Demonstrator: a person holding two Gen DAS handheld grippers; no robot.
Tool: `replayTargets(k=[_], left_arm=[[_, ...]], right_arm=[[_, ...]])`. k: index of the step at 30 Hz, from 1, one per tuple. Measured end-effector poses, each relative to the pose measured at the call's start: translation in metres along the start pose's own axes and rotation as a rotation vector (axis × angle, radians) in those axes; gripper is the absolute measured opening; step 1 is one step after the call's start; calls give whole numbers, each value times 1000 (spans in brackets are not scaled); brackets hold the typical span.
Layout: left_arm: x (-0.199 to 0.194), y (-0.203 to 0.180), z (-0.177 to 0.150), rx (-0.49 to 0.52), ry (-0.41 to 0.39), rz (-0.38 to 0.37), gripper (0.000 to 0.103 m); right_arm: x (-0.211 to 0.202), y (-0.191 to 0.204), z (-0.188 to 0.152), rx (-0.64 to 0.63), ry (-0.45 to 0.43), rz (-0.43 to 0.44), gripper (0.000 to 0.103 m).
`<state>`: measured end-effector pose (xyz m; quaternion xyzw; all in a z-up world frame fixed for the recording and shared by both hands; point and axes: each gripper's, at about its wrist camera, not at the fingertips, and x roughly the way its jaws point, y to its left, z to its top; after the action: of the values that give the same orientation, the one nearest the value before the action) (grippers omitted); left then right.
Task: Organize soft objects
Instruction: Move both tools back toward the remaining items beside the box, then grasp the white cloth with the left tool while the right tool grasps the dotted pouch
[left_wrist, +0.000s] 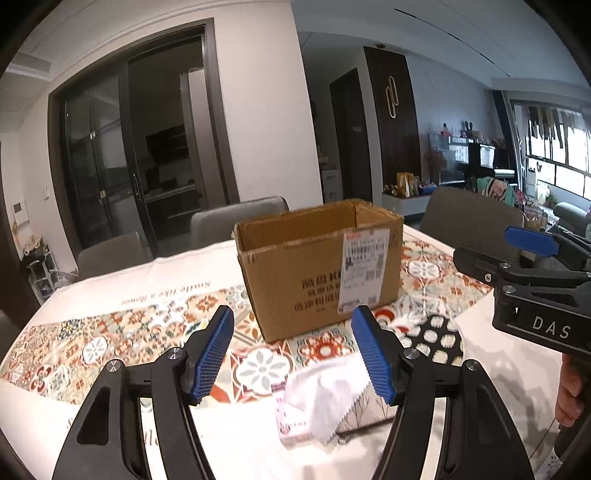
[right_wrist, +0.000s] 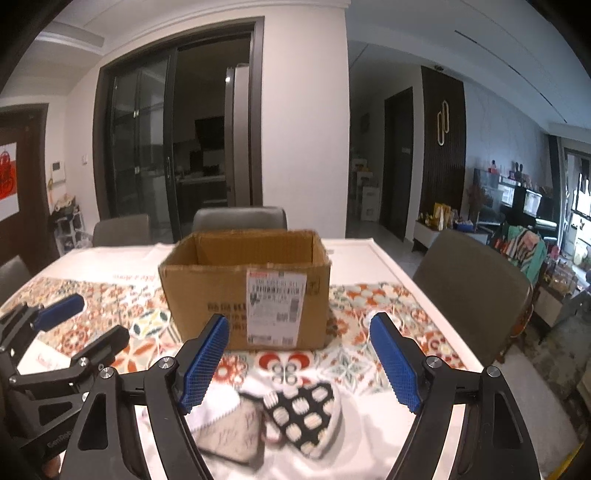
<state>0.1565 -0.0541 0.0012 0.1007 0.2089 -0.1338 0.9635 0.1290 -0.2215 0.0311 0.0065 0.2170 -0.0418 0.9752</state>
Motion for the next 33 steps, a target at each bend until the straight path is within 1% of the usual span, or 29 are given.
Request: replayTargets(k=[3,8,12,15,17,24,33], left_arm=[[1,-3,-12,-16,40,-26,66],[7,-5,-32,-36,102,-45,66],[14,-6,-49,-42,153,-51,66],[19,-7,-57,-42,177,-47,66],[23,-8,-63,-47,197,-49,66],[39,-11,-75,-44,237,-46,66],[60,-12,-82,-34,273,-38,66]], right_arm=[[-2,-2,-12,3,26,-1,80],[-2,-3,-32,6,78,-1,80],[1,-2,-45,-3,99,-8,80],[5,-1,-52,-21,109,-24,80],[10,-1,-57,-8,131,-19,80],[30,-5,-75,41,222,9,80],[52,-11,-87,75,280,4,80]])
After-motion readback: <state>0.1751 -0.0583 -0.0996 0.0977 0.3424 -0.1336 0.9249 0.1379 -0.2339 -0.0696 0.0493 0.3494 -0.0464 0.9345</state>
